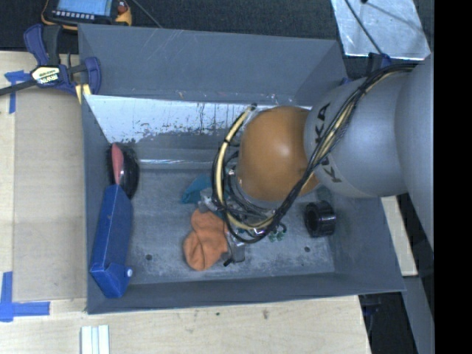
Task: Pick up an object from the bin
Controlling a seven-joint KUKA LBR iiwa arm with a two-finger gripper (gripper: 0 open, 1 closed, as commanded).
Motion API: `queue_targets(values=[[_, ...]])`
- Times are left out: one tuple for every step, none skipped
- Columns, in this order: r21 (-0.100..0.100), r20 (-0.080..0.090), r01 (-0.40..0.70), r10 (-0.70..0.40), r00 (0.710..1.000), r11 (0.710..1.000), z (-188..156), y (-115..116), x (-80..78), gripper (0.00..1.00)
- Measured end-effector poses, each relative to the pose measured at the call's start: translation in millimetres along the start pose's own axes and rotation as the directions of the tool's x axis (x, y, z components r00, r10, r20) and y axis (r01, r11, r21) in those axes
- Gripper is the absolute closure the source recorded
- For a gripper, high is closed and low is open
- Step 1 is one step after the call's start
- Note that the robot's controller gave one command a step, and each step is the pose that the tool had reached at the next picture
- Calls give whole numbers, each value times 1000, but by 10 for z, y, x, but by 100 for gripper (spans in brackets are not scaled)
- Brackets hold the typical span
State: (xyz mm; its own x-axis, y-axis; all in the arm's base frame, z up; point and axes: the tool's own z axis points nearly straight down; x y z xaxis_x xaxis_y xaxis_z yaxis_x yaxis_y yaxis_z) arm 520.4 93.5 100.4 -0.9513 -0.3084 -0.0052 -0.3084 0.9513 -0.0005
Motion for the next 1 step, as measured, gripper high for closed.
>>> queue_targets(values=[[0,-2,121,-121,993,993,192,23,-13,0]])
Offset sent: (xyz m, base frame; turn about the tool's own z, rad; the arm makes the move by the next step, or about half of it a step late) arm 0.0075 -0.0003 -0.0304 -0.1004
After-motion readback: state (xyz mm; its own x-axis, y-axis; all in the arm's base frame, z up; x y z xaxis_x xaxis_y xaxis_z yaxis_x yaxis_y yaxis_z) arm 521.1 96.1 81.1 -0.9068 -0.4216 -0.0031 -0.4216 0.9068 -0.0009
